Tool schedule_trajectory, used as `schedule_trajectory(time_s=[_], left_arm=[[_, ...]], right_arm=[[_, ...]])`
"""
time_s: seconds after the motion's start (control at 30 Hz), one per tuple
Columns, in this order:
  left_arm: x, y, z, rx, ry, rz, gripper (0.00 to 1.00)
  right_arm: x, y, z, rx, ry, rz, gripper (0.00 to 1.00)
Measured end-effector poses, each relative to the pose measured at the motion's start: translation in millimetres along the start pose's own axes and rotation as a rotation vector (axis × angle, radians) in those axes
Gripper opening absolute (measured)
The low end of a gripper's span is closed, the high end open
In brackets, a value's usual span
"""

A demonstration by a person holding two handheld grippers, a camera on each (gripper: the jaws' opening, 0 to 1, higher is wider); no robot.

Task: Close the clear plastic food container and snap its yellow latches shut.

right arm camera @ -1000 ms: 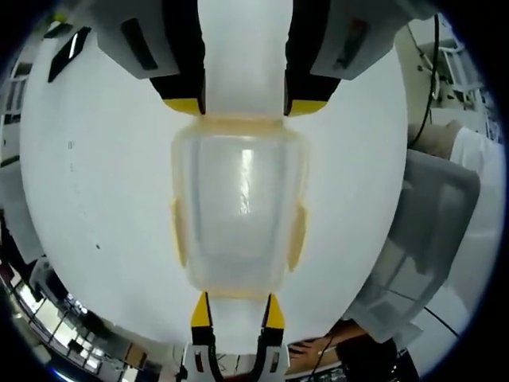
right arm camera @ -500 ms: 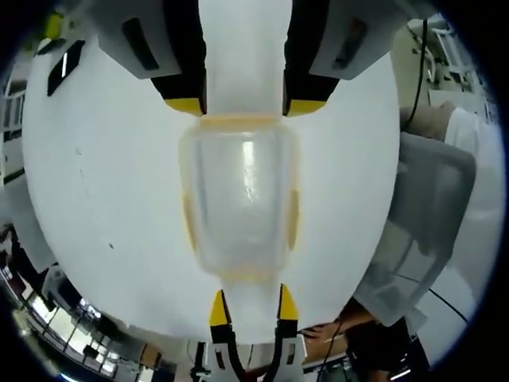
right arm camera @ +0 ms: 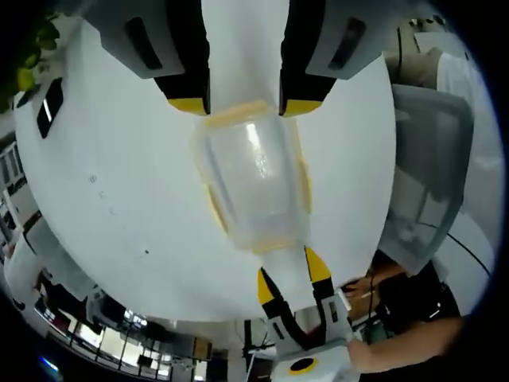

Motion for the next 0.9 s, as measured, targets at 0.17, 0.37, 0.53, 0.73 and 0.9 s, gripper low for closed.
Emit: schedule_trajectory(time_s=[0.17, 0.37, 0.53, 0.73, 0.9], left_arm=[[1.8, -0.7, 3.1, -0.058, 0.077, -0.021, 0.31], [3.9, -5.1, 2.2, -0.110, 0.202, -0.075, 0.29], [8.7, -7.7, 3.0, -0.163, 0.288, -0.102, 0.28], [12.8, -12.9, -2.2, -0.198, 0.360, -0.131, 0.26], [9.9, -12.0, -0.4, -0.236, 0.419, -0.172, 0.25]], right_arm=[[-7.3, -2.8, 1.3, 0.038, -0.099, -0.074, 0.30], [-13.3, -4.7, -1.3, 0.109, -0.216, -0.165, 0.30], [-11.3, -5.1, -3.0, 0.150, -0.319, -0.218, 0.28], [-7.7, -7.6, -4.4, 0.198, -0.442, -0.294, 0.27], [-2.5, -9.6, -5.4, 0.263, -0.514, -0.338, 0.27]])
Point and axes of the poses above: the point that each gripper's makers call its tool centre point, and the gripper's own axes: y roughly backward along the fingers, z roughly to its left, x roughly out of its underside, the point moved 2 cm from there along y, roughly backward along the fingers
